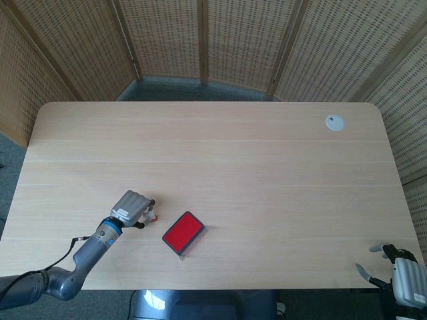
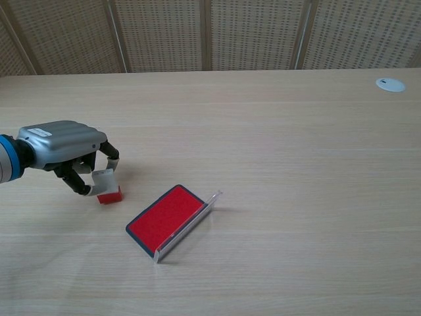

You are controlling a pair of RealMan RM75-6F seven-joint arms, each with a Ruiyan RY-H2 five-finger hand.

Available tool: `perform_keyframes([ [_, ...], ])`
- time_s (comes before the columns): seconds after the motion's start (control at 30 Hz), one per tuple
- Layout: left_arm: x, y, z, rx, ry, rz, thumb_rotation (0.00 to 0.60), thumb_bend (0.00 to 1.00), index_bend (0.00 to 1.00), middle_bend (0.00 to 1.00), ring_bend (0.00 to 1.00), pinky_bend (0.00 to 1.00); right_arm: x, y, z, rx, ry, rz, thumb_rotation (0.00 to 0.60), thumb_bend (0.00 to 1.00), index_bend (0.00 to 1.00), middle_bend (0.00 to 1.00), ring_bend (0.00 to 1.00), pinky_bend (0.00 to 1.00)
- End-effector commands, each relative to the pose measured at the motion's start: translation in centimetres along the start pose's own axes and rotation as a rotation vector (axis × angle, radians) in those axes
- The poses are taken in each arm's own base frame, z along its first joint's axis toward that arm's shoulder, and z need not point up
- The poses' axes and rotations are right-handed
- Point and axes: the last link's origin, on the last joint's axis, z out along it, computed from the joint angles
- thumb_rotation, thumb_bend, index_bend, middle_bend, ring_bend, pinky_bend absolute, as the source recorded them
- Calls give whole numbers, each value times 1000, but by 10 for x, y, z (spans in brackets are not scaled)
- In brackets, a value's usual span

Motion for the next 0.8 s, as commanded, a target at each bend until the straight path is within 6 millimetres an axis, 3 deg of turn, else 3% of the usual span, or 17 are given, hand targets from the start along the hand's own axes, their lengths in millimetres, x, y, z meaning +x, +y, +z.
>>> perform_keyframes([
  [0.03,0,0,0,1,0,2,543,335,655,1000,1000,1000,0,0,0,0,1,0,423,221,428,422,464,306],
  [0.8,0,-3,-3,17,-5,16,540,276,655,1000,1000,1000,2,0,-2,3,7,5,424,221,429,422,464,306],
])
